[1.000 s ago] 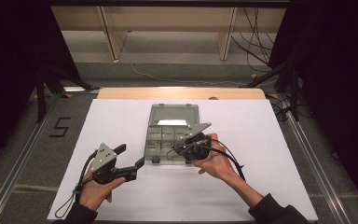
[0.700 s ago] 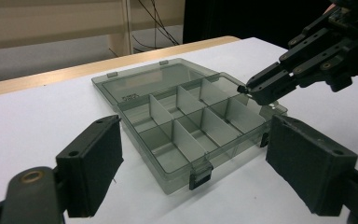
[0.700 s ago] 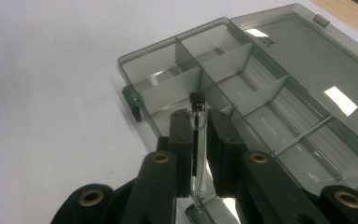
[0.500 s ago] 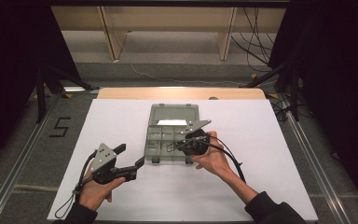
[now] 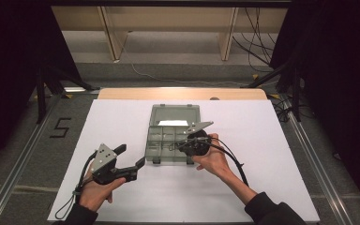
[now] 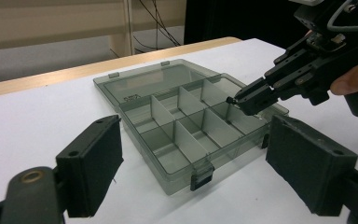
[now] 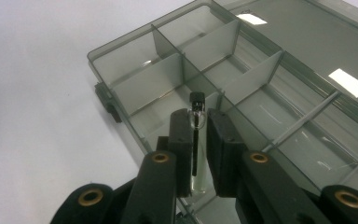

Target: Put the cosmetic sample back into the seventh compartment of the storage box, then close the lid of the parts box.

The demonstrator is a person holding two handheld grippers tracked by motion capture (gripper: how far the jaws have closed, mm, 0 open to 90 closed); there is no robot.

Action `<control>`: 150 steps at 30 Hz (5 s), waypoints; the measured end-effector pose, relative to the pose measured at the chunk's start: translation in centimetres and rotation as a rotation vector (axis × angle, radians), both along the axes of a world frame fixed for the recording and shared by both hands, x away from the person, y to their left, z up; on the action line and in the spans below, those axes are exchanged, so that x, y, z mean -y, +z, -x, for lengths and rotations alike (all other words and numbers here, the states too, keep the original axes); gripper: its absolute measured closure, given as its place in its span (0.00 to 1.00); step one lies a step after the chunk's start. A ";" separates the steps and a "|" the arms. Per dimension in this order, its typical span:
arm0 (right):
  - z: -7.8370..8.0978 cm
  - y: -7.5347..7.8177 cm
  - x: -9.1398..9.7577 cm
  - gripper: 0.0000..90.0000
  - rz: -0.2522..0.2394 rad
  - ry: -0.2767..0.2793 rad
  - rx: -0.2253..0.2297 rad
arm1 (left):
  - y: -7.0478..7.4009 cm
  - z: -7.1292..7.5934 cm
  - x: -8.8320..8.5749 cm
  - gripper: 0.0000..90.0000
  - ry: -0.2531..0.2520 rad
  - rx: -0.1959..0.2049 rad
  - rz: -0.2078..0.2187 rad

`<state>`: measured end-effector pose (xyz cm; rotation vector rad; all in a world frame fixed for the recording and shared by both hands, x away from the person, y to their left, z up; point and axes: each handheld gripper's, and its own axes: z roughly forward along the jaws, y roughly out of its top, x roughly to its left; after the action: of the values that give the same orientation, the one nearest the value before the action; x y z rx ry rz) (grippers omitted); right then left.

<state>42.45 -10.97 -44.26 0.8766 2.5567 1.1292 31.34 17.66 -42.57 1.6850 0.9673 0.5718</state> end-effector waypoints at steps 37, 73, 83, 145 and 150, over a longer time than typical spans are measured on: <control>-2.8 2.0 5.1 0.28 -0.142 -0.101 0.001 | -0.7 -3.0 0.4 0.22 0.014 -0.056 -0.010; -5.9 1.9 9.6 0.20 -0.208 -0.221 -0.028 | -2.4 -8.9 1.5 0.28 -0.007 -0.235 -0.176; -6.7 1.2 10.2 0.20 -0.202 -0.247 -0.048 | -2.0 -9.7 2.1 0.30 -0.031 -0.271 -0.223; -14.3 -0.2 5.0 0.26 -0.087 -0.312 -0.332 | -3.2 -11.5 3.2 0.80 -0.011 -0.508 -0.271; -14.6 -0.8 4.8 0.26 -0.078 -0.333 -0.346 | -3.2 -11.6 3.0 0.80 -0.022 -0.515 -0.270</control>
<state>57.01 -15.75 -45.05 1.5704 2.4928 1.0556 42.96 14.63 -45.74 2.1411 1.2740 0.2597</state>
